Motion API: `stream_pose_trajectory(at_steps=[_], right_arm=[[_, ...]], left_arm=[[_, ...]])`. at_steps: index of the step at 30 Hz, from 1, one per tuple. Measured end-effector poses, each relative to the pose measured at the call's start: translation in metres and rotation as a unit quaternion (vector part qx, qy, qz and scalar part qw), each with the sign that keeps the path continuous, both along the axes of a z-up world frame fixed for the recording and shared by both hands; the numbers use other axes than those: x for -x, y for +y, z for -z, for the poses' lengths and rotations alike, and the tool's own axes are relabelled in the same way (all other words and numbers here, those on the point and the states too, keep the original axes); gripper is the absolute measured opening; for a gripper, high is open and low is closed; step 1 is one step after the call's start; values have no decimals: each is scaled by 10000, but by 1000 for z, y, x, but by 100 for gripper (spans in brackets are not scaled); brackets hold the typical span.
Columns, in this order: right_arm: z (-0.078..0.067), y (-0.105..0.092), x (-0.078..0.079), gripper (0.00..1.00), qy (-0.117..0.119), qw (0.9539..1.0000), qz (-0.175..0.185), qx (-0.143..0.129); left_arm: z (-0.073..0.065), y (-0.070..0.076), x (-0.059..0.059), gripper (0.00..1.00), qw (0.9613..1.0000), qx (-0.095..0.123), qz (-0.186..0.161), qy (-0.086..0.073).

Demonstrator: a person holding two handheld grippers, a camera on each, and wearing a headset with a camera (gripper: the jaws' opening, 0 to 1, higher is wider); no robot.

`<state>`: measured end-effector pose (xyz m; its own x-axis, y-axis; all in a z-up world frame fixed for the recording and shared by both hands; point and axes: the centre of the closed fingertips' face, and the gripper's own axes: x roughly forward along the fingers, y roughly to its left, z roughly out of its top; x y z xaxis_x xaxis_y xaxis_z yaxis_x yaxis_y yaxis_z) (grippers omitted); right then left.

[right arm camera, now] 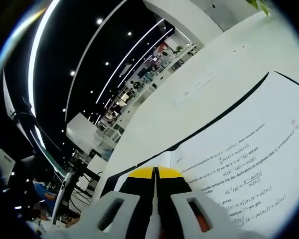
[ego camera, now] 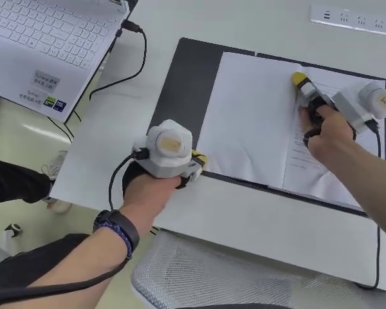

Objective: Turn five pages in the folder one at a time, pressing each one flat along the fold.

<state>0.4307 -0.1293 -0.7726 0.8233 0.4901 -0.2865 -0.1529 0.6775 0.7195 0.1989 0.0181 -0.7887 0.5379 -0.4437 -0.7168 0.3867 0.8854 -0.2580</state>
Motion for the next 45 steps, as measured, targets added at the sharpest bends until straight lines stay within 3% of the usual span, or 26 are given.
stream_pose_trajectory(at_steps=[3,7,10,17,20,24,27,29,32,35,38,45], right_arm=[[6,-3,-8,0,-21,10000,13,43],[3,-1,-16,0,-2,9999,49,90],[0,2,-20,0,-3,9996,-18,282],[-4,0,-36,0,40,9993,175,314],[-4,0,-37,0,36,9993,178,330],[-6,2,-27,0,-189,9983,-65,551],[-5,0,-27,0,-193,9977,-221,616],[-8,5,-19,0,-229,9963,-402,728],[-12,8,-6,0,-244,9962,-492,672],[-17,15,17,0,-307,9930,-803,811],[-19,15,37,0,-434,9923,-840,796],[-16,9,60,0,-480,9901,-985,881]], left_arm=[[0,-1,-1,0,10000,-60,66,-33],[-1,-4,-3,0,9999,-71,122,-48],[-2,-5,-3,0,9998,-81,154,-53],[-1,-5,-3,0,9996,-125,242,-43],[0,-4,-4,0,9996,-114,244,-46],[2,-5,-4,0,9987,-262,401,-173],[2,-4,-5,0,9993,-247,247,-161],[3,-3,-6,0,9997,-147,133,-127],[4,-2,-6,0,9999,-52,94,-111],[4,-3,-6,0,9995,-150,232,-174],[5,-2,-6,0,9996,-88,227,-147],[4,-3,-6,0,9998,-51,163,-124]])
